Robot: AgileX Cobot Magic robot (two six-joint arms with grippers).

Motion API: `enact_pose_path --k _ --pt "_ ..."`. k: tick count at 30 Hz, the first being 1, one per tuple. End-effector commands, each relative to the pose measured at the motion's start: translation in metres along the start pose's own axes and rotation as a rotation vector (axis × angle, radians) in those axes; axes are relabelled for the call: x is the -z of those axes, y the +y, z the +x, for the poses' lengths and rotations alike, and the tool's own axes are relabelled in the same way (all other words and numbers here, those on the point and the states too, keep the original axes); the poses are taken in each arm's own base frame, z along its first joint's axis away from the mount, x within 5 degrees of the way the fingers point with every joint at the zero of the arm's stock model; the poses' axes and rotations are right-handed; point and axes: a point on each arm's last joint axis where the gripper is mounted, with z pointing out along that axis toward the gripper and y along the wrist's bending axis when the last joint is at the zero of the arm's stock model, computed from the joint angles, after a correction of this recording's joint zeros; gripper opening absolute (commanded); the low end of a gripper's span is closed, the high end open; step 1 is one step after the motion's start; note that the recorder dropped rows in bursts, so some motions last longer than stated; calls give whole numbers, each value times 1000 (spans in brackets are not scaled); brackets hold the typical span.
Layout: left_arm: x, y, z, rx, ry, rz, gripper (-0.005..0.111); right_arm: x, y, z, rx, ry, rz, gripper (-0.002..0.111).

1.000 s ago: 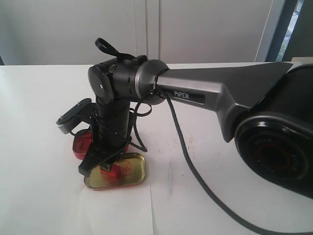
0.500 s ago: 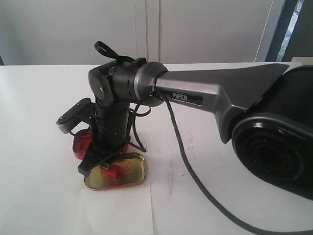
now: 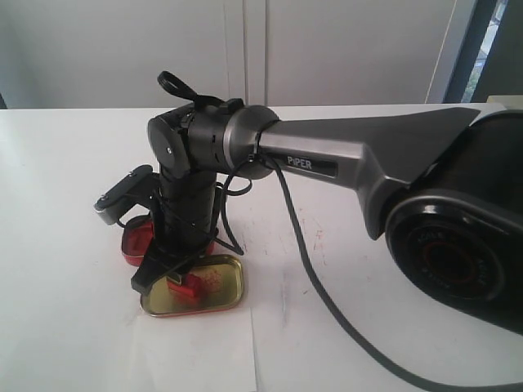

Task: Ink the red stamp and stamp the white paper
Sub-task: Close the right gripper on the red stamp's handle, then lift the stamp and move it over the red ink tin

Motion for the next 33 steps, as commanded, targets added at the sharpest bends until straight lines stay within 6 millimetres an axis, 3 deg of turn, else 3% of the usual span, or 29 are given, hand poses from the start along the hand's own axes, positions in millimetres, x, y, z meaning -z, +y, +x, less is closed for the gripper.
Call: enact_pose_path --k 1,4,10,18,27,33 --pt "0 0 1 13 -5 -1 0 1 0 1 7 12 2 35" --pt "0 0 1 13 -5 -1 0 1 0 1 7 13 2 27" --pt "0 0 1 13 -5 -1 0 1 1 3 7 36 -6 0" --pt "0 0 1 13 -5 -1 0 8 1 3 5 25 -3 0" --pt "0 0 1 13 -5 -1 0 43 4 2 -9 -7 8 0" --pt "0 0 1 13 -5 -1 0 73 -20 -7 -113 -108 46 0"
